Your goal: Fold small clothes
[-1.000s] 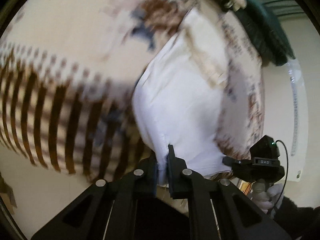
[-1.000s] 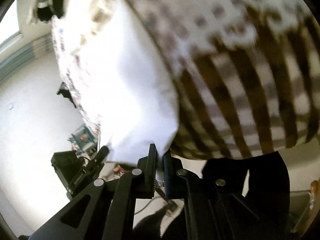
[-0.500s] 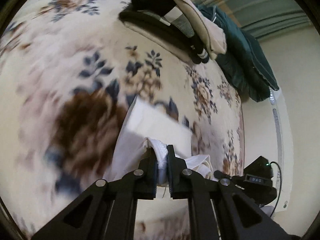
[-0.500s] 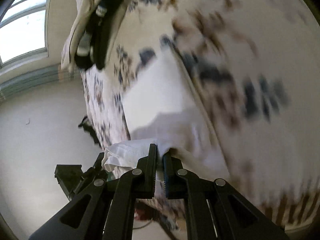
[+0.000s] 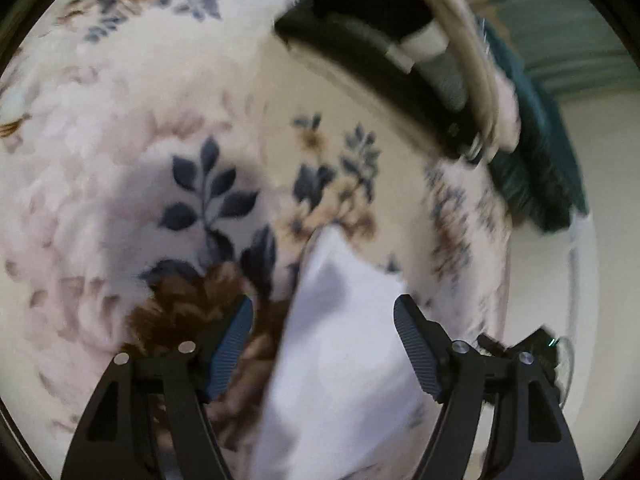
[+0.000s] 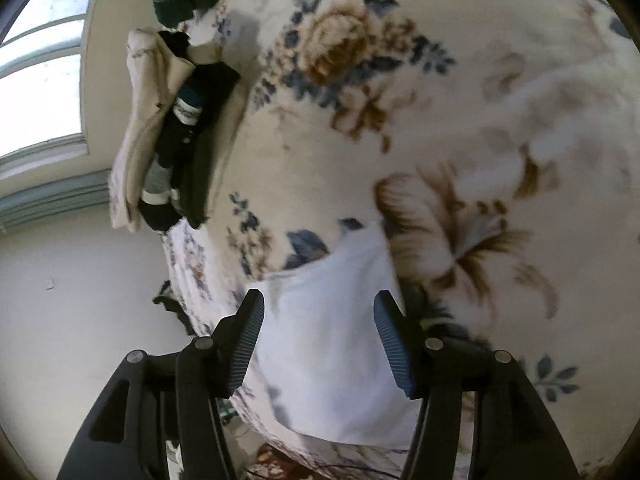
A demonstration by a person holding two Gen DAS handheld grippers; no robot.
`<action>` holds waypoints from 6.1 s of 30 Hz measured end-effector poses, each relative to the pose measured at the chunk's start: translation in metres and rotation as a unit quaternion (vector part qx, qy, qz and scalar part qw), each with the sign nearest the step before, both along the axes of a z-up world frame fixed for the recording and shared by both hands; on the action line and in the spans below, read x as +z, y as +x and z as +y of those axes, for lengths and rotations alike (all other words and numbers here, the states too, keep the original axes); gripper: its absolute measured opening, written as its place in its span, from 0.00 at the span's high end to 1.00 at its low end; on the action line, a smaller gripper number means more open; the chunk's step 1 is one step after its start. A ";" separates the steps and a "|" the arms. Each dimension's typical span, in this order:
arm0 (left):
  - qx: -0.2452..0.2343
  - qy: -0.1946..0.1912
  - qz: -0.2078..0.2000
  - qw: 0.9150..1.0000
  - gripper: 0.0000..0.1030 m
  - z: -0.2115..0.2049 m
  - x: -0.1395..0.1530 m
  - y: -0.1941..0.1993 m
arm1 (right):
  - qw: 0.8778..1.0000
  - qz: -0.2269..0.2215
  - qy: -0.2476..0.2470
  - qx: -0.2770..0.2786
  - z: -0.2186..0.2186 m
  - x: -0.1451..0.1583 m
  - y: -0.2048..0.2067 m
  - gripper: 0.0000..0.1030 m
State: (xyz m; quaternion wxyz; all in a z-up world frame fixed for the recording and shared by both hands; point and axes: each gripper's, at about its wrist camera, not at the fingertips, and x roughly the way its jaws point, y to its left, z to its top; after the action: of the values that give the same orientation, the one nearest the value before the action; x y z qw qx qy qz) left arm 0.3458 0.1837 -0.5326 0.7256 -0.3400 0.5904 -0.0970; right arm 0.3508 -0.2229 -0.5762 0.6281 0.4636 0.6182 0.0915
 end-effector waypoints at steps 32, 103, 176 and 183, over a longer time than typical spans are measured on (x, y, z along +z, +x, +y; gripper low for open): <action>-0.220 0.073 -0.007 0.973 0.49 -0.033 0.005 -0.129 | 0.980 0.055 -0.064 0.182 0.042 -0.026 -0.111 0.45; -0.079 -0.129 0.005 0.988 0.86 -0.015 -0.030 -0.024 | 0.990 0.037 0.118 0.067 0.040 -0.093 -0.062 0.87; -0.014 0.349 -0.208 0.914 0.00 -0.055 0.377 0.059 | 0.813 -0.225 -0.517 0.144 0.119 0.430 0.044 0.00; 0.009 0.356 -0.260 0.898 0.00 -0.062 0.449 -0.012 | 0.804 -0.276 -0.514 0.120 0.115 0.515 -0.044 0.00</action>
State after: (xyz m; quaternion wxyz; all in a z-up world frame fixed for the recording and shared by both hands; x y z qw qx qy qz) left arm 0.3335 0.1216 -0.0836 0.9267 -0.0267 0.3727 0.0410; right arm 0.3068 -0.1074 -0.0611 0.9023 -0.0495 0.4263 -0.0406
